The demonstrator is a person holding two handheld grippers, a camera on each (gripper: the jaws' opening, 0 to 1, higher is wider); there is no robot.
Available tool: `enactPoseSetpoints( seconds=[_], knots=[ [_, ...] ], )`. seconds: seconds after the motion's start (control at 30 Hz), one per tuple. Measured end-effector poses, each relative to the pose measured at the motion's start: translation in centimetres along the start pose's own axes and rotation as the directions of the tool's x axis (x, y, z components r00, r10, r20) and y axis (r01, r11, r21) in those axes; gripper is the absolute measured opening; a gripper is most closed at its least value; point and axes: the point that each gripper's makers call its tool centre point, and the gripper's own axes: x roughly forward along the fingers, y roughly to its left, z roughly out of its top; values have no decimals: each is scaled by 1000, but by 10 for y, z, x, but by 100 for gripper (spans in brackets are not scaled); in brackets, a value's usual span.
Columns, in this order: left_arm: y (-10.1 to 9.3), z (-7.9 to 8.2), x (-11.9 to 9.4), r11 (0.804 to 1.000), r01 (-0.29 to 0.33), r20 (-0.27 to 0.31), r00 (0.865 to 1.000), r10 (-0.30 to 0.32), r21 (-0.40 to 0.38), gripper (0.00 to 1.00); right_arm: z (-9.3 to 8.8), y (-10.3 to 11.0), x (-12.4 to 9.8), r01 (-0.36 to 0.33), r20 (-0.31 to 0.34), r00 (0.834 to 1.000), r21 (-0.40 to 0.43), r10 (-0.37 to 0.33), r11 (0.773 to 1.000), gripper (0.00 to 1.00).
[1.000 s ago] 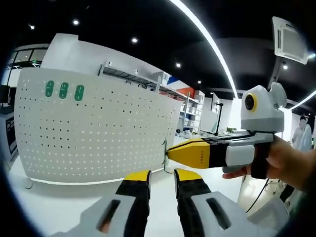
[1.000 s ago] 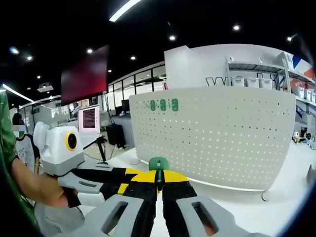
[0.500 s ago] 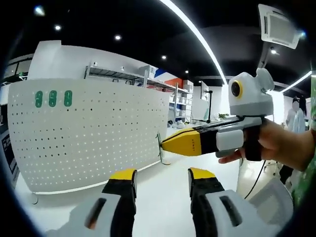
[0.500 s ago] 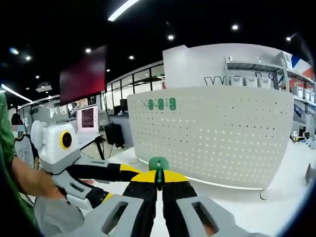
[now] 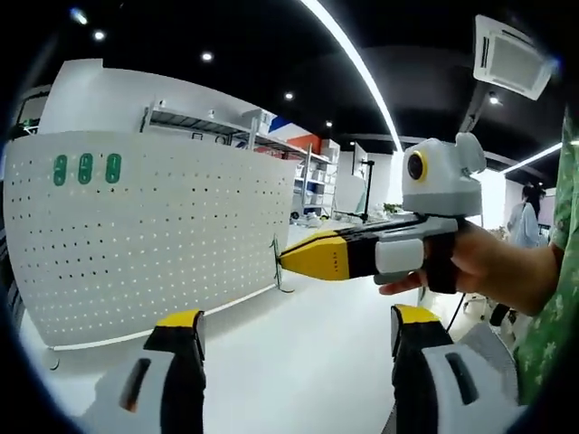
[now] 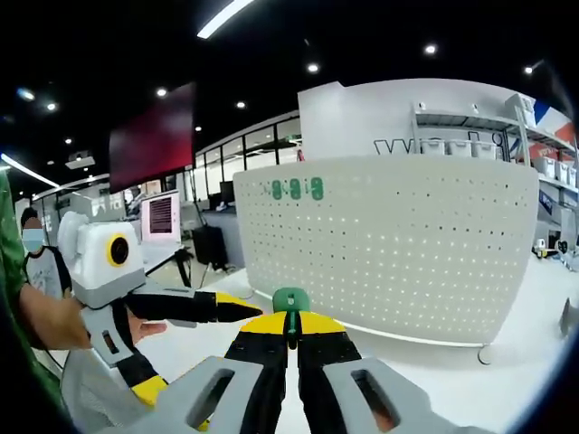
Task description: Insert the hook assembly into the mounting plate slot until the hook locks in place.
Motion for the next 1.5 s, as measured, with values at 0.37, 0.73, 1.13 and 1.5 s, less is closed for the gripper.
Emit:
enactPoseSetpoints(
  seconds=[0.37, 0.73, 1.13, 1.5],
  knots=[
    [-10, 5, -10, 1000, 11, -3, 1000, -11, 4, 100, -2, 1, -2, 7, 5, 1000, 0, -7, 1000, 1],
    [-13, 12, -25, 1000, 2, 9, 1000, -2, 5, 100, -8, 3, 0, 17, 7, 1000, -1, -17, 1000, 1],
    [-12, 18, -45, 1000, -17, 22, 1000, 17, 6, 100, -18, 2, 23, 40, -14, 999, -21, -40, 999, 1],
    [-6, 20, -59, 999, -37, 29, 999, 37, -4, 100, -2, 6, 45, 52, 14, 999, -66, -52, 996, 1]
  ],
)
